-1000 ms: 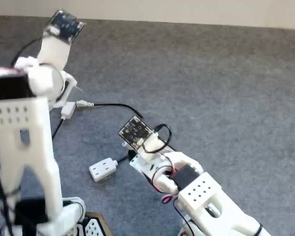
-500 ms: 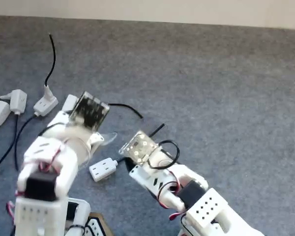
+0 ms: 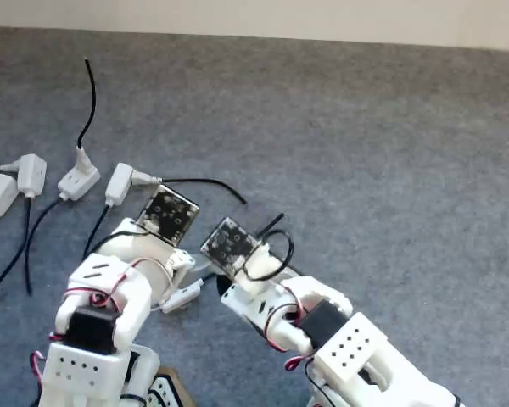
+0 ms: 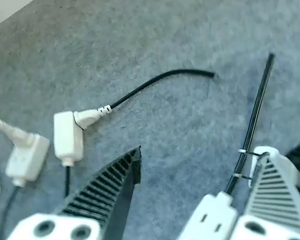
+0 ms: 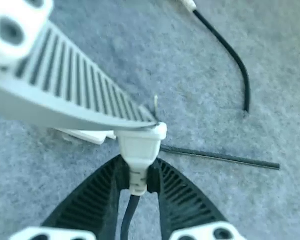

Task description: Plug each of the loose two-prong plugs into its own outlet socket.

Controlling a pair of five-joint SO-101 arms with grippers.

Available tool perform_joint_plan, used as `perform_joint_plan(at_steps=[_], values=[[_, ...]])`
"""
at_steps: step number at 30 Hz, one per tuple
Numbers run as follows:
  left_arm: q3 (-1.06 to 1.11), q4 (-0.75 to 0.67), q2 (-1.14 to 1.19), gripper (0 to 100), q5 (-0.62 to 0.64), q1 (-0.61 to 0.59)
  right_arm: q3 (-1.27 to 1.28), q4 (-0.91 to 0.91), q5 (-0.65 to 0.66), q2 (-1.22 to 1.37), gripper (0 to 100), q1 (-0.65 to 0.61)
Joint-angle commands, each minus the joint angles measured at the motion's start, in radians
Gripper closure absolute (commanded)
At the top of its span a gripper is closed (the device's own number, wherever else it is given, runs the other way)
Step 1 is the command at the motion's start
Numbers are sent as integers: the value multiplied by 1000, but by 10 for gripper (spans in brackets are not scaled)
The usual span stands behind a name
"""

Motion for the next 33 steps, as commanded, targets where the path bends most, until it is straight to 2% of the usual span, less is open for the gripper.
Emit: perform_joint_plan(at_steps=[1, 10, 25, 28, 33], values=[[53, -57, 1, 652, 40, 67, -185, 128, -6, 4, 994, -10], [79, -89, 2, 652, 37, 51, -351, 331, 0, 10, 994, -8], [105, -87, 1, 652, 35, 56, -421, 380, 2, 13, 994, -5], [68, -84, 7, 652, 23, -15, -400, 417, 3, 15, 994, 13], [-84, -71, 15, 652, -26, -232, -384, 447, 40, 74, 994, 68]])
